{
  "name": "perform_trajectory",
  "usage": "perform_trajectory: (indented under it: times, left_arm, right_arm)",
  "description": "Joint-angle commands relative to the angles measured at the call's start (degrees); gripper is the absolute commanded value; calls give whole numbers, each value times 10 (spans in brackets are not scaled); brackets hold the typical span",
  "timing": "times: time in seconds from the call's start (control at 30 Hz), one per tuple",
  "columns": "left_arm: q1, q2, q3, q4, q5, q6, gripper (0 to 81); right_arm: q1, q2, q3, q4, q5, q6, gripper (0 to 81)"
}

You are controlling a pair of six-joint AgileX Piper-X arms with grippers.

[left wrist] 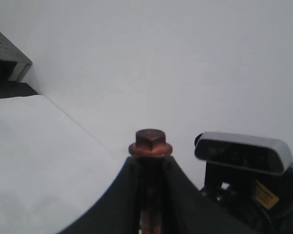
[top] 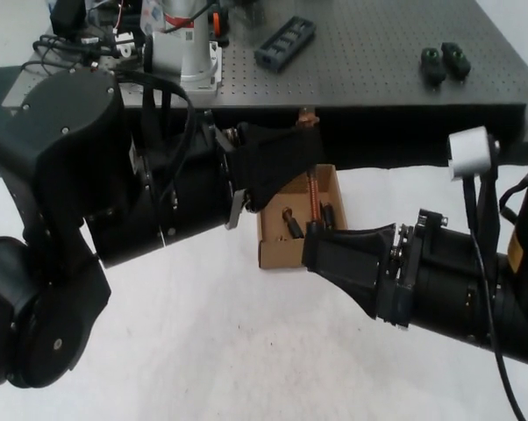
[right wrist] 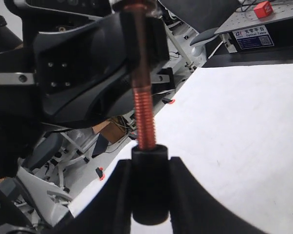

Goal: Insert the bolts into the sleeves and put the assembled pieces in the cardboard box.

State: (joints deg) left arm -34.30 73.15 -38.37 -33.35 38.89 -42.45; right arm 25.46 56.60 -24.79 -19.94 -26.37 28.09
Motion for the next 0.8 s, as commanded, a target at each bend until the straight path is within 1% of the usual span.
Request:
perform_trajectory:
  times: [0.0,0.17,0.27,0.3,0.37,0.4,0.47,0.5,0.57,0.63,0.73,0.77]
  left_arm:
    - [-3,-1,-1,2,22,15,7]
    - [-3,-1,-1,2,24,13,7]
    - [-3,-1,-1,2,50,13,3]
    - [-3,-1,-1,2,59,17,32]
    - [-3,-1,-1,2,63,18,150]
    - [-3,-1,-1,2,63,18,251]
    - [-2,-1,-1,4,39,18,467]
    - [-2,-1,-1,11,16,15,519]
    - [-2,-1,-1,26,-29,23,502]
    - [-2,-1,-1,55,-81,58,447]
    - [-1,-1,-1,108,-171,101,375]
    - [-1,-1,-1,123,-188,106,340]
  right_arm:
    - [-3,-10,-9,-57,-32,-7,20]
    - [-3,-10,-9,-62,-9,-11,20]
    - [-3,-10,-9,-66,-1,-11,20]
    - [-3,-10,-9,-66,-1,-11,20]
    - [-7,-9,-9,-62,2,-11,20]
    - [-13,-8,-9,-60,7,-11,20]
    - [-29,-9,-13,-39,39,-16,20]
    - [-41,-6,-18,-17,59,-35,20]
    - [-68,11,-39,37,100,-71,20]
    - [-90,48,-74,84,124,-109,20]
    - [-112,145,-152,132,160,-172,20]
    - [-117,184,-183,148,170,-190,20]
